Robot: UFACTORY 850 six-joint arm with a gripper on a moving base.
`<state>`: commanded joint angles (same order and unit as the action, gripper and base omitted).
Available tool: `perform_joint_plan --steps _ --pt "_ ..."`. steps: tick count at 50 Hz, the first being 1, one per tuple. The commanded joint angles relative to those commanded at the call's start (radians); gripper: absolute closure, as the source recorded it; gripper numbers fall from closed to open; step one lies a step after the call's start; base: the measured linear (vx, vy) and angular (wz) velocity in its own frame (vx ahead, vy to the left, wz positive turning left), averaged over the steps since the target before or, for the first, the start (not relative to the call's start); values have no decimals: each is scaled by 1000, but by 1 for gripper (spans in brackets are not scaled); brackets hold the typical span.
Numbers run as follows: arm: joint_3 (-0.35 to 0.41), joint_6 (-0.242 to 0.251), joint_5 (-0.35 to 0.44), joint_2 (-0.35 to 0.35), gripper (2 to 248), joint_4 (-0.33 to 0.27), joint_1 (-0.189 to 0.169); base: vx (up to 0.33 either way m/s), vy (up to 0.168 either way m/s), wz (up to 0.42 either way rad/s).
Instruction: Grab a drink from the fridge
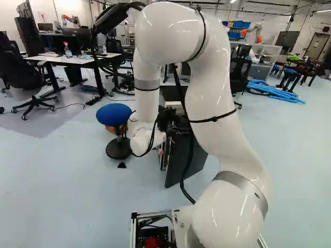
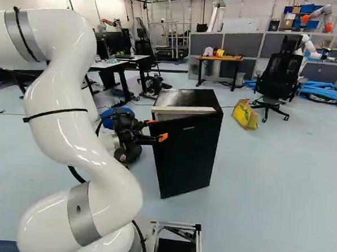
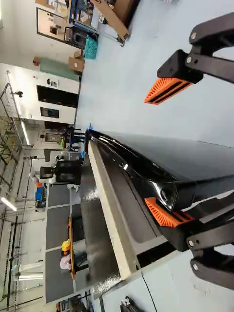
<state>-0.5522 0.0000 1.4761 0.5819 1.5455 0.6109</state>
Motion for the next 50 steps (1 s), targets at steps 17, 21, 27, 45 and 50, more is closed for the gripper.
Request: perform_joint_plan --steps 17,21,27,45,50 --pt "77 0 0 -26 3 71 39 0 0 0" --pt "92 0 0 -30 3 88 46 0 0 0" --pt "114 0 0 -36 3 115 54 0 0 0" --pt "166 0 0 -44 3 194 60 0 0 0" --pt "178 0 0 -45 3 216 60 0 0 0"
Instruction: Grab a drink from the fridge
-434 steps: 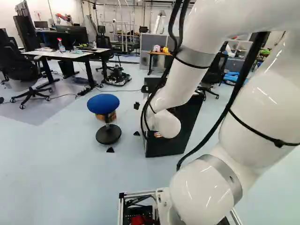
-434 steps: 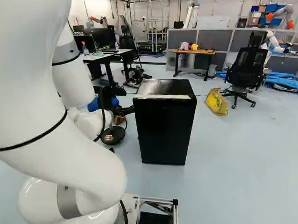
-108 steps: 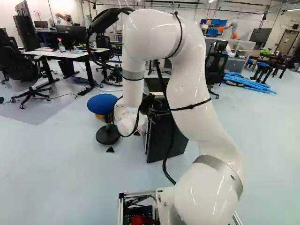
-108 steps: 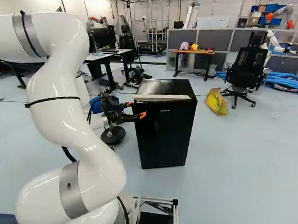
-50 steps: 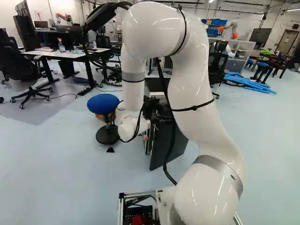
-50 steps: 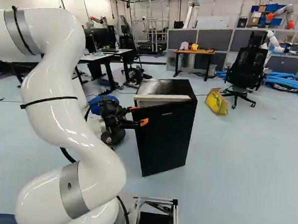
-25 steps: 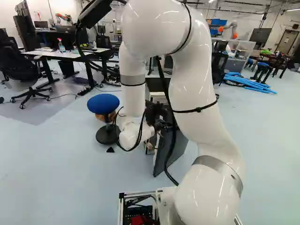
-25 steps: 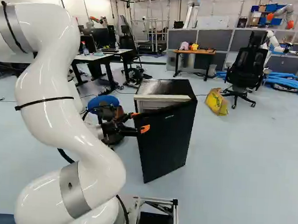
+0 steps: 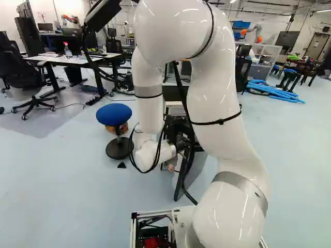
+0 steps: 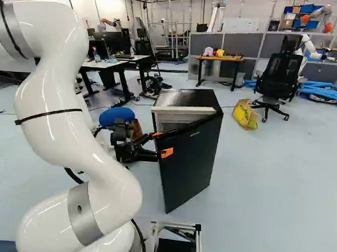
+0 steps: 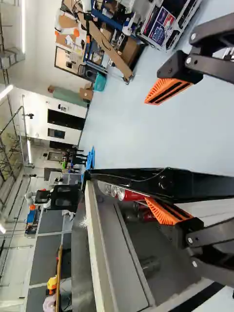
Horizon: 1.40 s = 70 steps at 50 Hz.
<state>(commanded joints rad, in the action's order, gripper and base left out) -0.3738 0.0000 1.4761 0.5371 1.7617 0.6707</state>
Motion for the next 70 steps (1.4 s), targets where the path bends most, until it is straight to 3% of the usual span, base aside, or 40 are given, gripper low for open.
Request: perform_joint_plan --steps 24,45,59,70 --pt "52 0 0 6 3 107 -13 0 0 0" --pt "77 0 0 19 3 207 -53 0 0 0" --pt "56 0 -1 1 3 271 -128 0 0 0" --pt "24 0 -3 -22 3 276 -210 0 0 0"
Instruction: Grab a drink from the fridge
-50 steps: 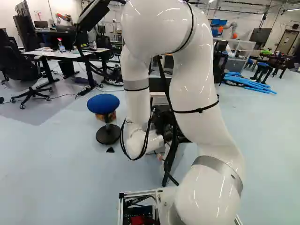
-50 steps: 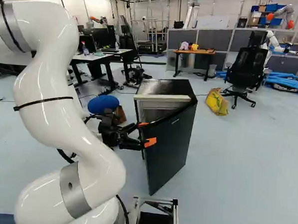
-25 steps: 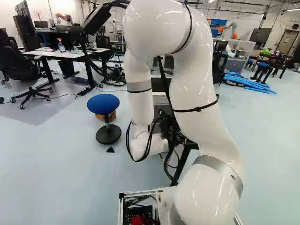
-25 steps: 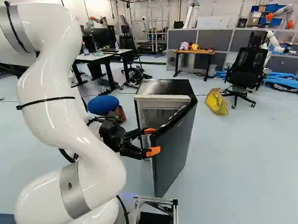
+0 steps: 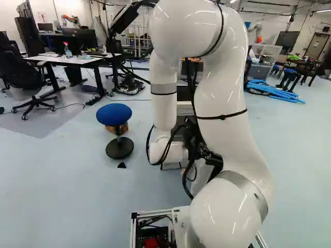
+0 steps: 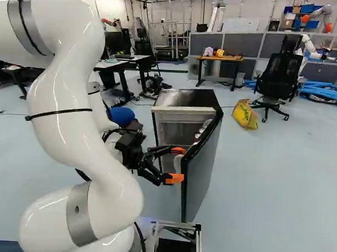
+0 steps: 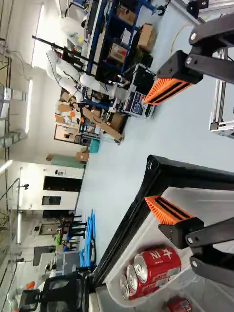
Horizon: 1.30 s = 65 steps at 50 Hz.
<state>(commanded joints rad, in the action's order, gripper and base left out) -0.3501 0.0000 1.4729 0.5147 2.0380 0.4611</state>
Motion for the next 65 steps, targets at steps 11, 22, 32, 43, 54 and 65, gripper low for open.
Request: perform_joint_plan --steps 11,22,32,43,54,65 --pt "-37 0 -10 -18 3 3 -85 0 0 0" --pt "-76 0 -44 -30 3 24 -169 0 0 0" --pt "-111 0 -58 -37 3 32 -243 0 0 0" --pt "-152 0 -58 -40 3 32 -320 0 0 0" --pt "-205 0 -58 -38 3 32 -402 0 0 0" --pt "-266 0 -72 -29 3 32 -469 0 0 0"
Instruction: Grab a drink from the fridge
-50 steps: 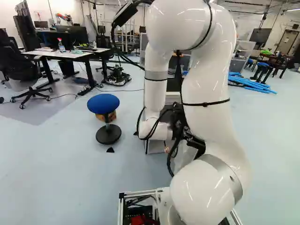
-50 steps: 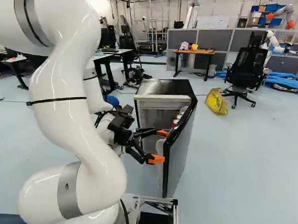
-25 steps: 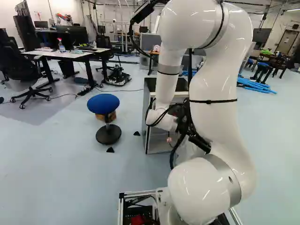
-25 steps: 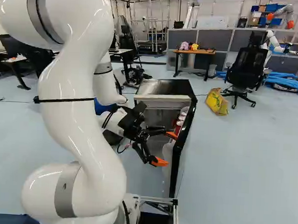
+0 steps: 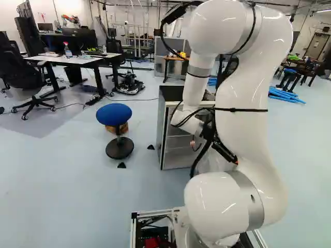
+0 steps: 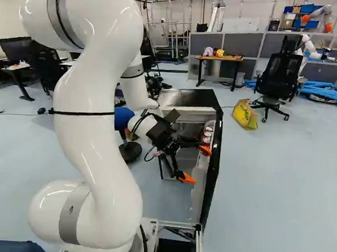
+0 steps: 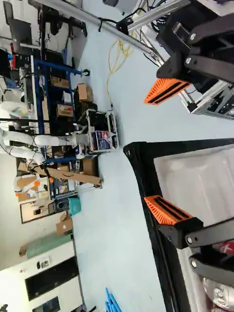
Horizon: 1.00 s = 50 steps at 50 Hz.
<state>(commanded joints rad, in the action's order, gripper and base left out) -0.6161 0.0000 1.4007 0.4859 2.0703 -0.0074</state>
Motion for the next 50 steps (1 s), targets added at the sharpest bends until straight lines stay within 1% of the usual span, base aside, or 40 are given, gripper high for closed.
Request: perform_joint_plan --steps 10,17,50 --pt "-55 0 -39 12 3 0 -48 0 0 0" --pt "-89 0 -61 22 3 0 -72 0 0 0" --pt "-243 0 -61 74 3 2 -132 0 0 0"
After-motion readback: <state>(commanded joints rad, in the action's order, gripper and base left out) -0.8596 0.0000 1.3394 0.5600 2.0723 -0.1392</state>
